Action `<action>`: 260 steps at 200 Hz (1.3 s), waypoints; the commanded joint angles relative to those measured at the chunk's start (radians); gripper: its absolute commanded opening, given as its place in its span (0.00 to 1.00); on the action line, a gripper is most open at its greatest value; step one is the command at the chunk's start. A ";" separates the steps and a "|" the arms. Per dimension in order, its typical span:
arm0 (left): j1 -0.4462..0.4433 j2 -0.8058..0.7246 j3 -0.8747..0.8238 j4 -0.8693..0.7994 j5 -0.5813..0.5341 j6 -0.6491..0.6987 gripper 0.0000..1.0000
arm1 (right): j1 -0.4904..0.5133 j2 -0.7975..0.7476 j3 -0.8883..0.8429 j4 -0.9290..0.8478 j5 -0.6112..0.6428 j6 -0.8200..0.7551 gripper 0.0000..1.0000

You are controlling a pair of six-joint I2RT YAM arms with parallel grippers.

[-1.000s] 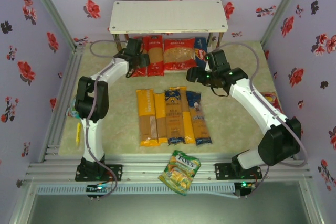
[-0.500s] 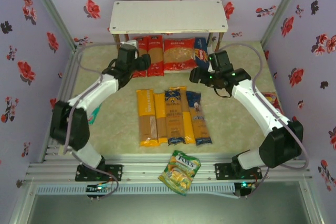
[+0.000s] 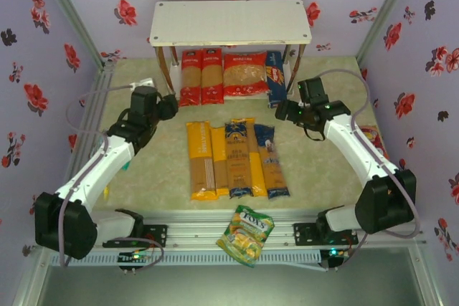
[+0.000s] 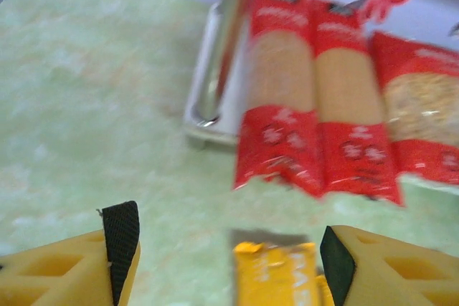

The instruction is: Place and organize the pasta boxes and bags onto the shelf

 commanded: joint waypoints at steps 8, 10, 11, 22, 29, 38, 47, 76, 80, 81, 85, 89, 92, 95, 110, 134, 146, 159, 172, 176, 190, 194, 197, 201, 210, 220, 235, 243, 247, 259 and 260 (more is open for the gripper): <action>0.062 -0.025 -0.029 -0.006 0.069 -0.069 0.65 | -0.027 -0.005 -0.012 0.066 0.022 0.021 0.86; 0.063 -0.024 -0.029 -0.004 0.069 -0.069 0.65 | -0.027 -0.004 -0.013 0.066 0.025 0.021 0.86; 0.064 -0.023 -0.029 -0.002 0.070 -0.068 0.65 | -0.028 -0.003 -0.013 0.066 0.026 0.022 0.86; 0.077 -0.016 -0.031 0.015 0.070 -0.059 0.71 | -0.030 0.001 -0.019 0.077 0.043 0.018 0.86; 0.089 -0.006 -0.032 0.036 0.078 -0.056 0.75 | -0.035 0.001 -0.023 0.097 0.053 0.016 0.86; 0.106 0.008 -0.034 0.081 0.107 -0.047 0.77 | -0.039 0.004 -0.034 0.140 0.064 0.013 0.87; 0.118 0.029 -0.028 0.123 0.130 -0.044 0.79 | -0.042 0.005 -0.043 0.191 0.081 0.019 0.87; 0.135 0.135 0.032 0.222 0.181 -0.011 0.81 | -0.051 0.024 -0.072 0.387 0.129 0.053 0.87; 0.138 0.152 0.044 0.232 0.186 -0.005 0.81 | -0.053 0.029 -0.075 0.415 0.137 0.057 0.86; 0.138 0.156 0.048 0.234 0.187 -0.004 0.81 | -0.053 0.030 -0.076 0.420 0.139 0.059 0.86; 0.139 0.173 0.059 0.240 0.190 0.000 0.81 | -0.053 0.037 -0.077 0.447 0.147 0.062 0.86; 0.141 0.189 0.069 0.250 0.192 0.005 0.82 | -0.054 0.044 -0.076 0.478 0.156 0.064 0.87; 0.143 0.198 0.077 0.257 0.194 0.007 0.82 | -0.054 0.050 -0.075 0.496 0.160 0.065 0.87; 0.144 0.212 0.084 0.265 0.199 0.011 0.82 | -0.055 0.061 -0.074 0.514 0.162 0.064 0.87; 0.155 0.268 0.112 0.305 0.205 0.021 0.82 | -0.057 0.107 -0.047 0.566 0.175 0.061 0.87; 0.178 0.342 0.140 0.371 0.231 0.021 0.82 | -0.059 0.197 0.020 0.596 0.212 0.046 0.86; 0.187 0.377 0.151 0.404 0.257 0.023 0.82 | -0.065 0.236 0.037 0.629 0.226 0.042 0.86; 0.191 0.410 0.165 0.432 0.286 0.025 0.81 | -0.075 0.270 0.046 0.664 0.236 0.041 0.85; 0.191 0.438 0.179 0.454 0.305 0.035 0.80 | -0.082 0.298 0.050 0.703 0.256 0.042 0.85; 0.191 0.445 0.181 0.462 0.310 0.038 0.80 | -0.083 0.302 0.049 0.716 0.259 0.042 0.85; 0.191 0.462 0.186 0.486 0.325 0.055 0.80 | -0.090 0.319 0.037 0.774 0.269 0.038 0.85; 0.192 0.466 0.190 0.487 0.328 0.061 0.80 | -0.091 0.324 0.033 0.791 0.269 0.036 0.85; 0.191 0.471 0.194 0.487 0.330 0.065 0.80 | -0.091 0.327 0.030 0.804 0.270 0.033 0.85; 0.191 0.476 0.197 0.487 0.333 0.071 0.80 | -0.093 0.331 0.027 0.821 0.269 0.031 0.85; 0.192 0.487 0.206 0.486 0.342 0.085 0.80 | -0.093 0.341 0.019 0.857 0.270 0.027 0.85; 0.192 0.500 0.220 0.476 0.345 0.099 0.79 | -0.097 0.354 0.012 0.897 0.266 0.023 0.85; 0.192 0.519 0.234 0.470 0.349 0.115 0.74 | -0.100 0.374 0.000 0.962 0.262 0.020 0.85; 0.192 0.527 0.237 0.470 0.349 0.120 0.70 | -0.102 0.386 -0.001 0.990 0.252 0.024 0.85; 0.193 0.530 0.240 0.470 0.349 0.122 0.68 | -0.104 0.394 -0.001 0.998 0.250 0.027 0.84; 0.191 0.543 0.247 0.470 0.353 0.125 0.62 | -0.107 0.415 0.007 1.022 0.245 0.035 0.84; 0.191 0.544 0.247 0.470 0.352 0.125 0.62 | -0.107 0.417 0.007 1.024 0.244 0.036 0.84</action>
